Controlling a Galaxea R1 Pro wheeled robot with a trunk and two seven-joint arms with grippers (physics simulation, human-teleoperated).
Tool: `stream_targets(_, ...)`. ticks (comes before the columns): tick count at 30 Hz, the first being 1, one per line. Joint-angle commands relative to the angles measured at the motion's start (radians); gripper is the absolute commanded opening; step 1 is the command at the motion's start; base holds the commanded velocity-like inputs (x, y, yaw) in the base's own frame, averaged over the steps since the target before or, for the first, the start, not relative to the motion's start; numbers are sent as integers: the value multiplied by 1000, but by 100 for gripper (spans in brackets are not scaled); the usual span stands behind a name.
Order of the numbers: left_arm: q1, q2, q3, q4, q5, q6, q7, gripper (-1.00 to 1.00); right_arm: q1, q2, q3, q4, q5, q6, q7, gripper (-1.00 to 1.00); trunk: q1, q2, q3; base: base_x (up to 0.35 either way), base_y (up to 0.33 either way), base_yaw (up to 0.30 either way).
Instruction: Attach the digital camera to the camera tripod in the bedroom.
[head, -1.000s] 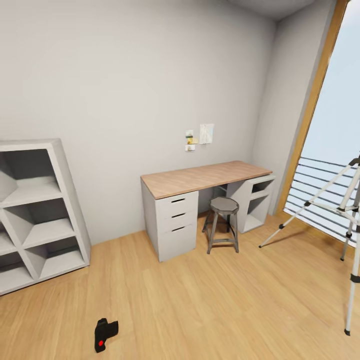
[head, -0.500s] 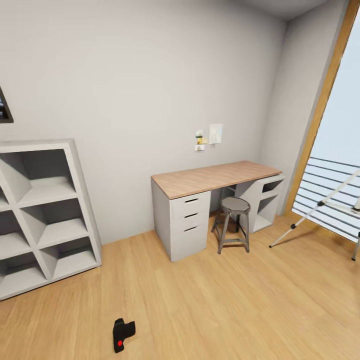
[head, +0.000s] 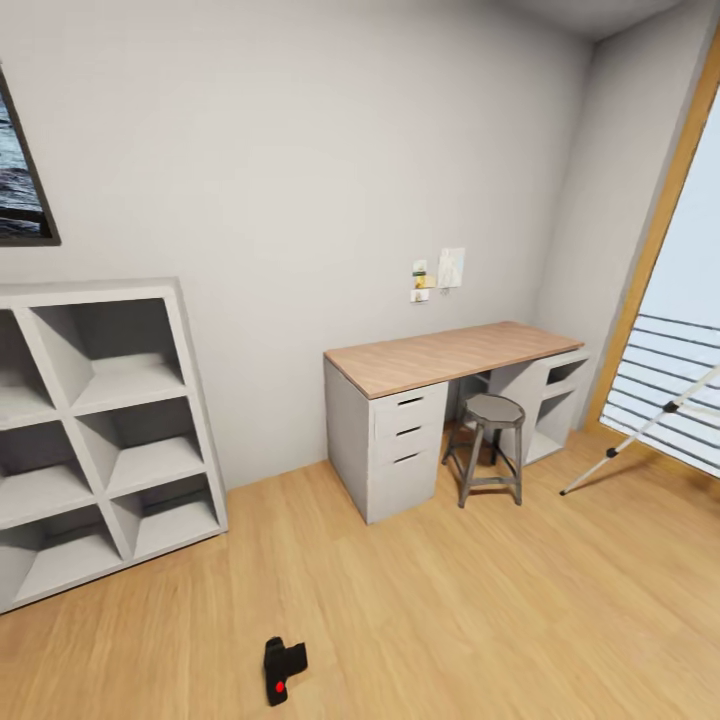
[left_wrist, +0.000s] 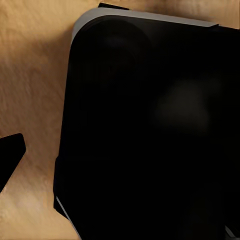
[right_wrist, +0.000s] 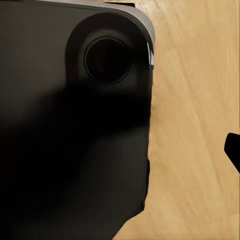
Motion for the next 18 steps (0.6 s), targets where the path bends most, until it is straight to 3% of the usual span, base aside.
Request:
stream_targets(1,0,0,0,0,6,-2,0,100,0,0,1,0,1,-3,-1,100,0,0,-1,0,350,0)
stream_targets(18,0,0,-1,0,8,4,-1,100,0,0,1,0,2,-3,-1,100,0,0,-1,29,349,0)
